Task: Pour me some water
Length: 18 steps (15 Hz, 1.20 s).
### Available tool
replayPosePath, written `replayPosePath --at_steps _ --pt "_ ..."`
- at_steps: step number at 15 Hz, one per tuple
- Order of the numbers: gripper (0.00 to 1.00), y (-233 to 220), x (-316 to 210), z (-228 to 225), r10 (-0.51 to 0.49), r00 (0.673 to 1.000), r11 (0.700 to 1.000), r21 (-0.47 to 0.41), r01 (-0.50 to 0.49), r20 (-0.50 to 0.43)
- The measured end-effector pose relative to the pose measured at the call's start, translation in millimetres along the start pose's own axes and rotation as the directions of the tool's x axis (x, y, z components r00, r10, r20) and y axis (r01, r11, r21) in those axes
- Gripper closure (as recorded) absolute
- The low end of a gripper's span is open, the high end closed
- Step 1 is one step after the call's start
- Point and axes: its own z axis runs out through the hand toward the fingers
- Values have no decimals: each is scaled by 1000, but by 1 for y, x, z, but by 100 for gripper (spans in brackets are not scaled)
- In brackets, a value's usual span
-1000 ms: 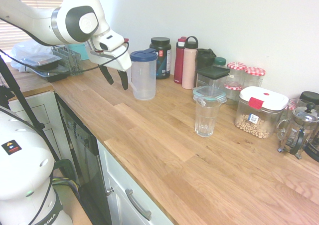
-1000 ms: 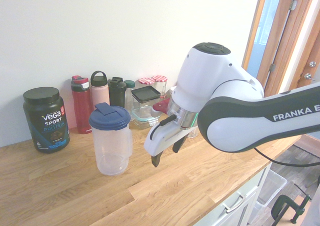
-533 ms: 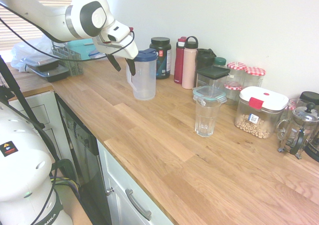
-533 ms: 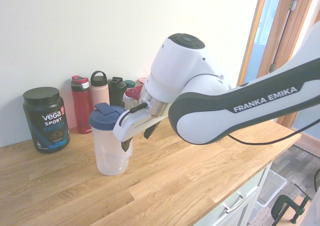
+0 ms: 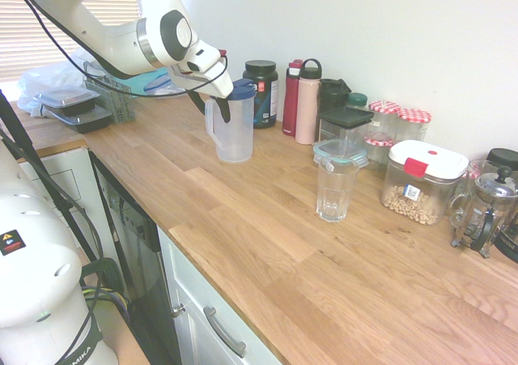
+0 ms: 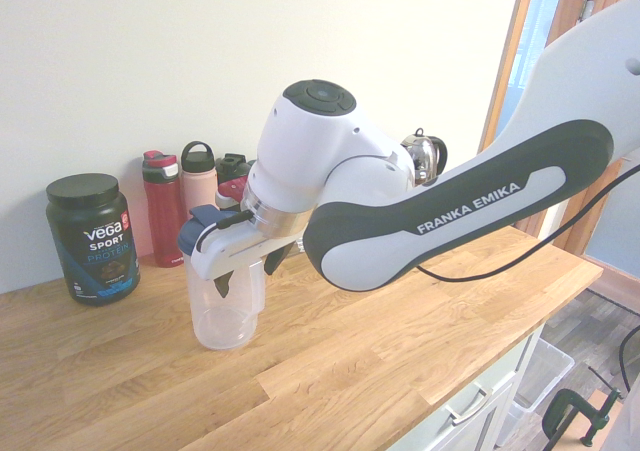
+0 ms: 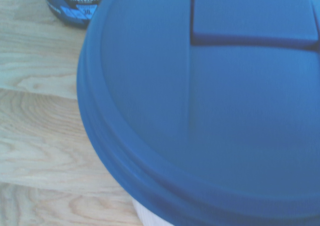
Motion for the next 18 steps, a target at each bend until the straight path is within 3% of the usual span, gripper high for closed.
replayPosePath --at_steps 18 --pt "100 2 -2 2 12 1000 1000 -1 -12 6"
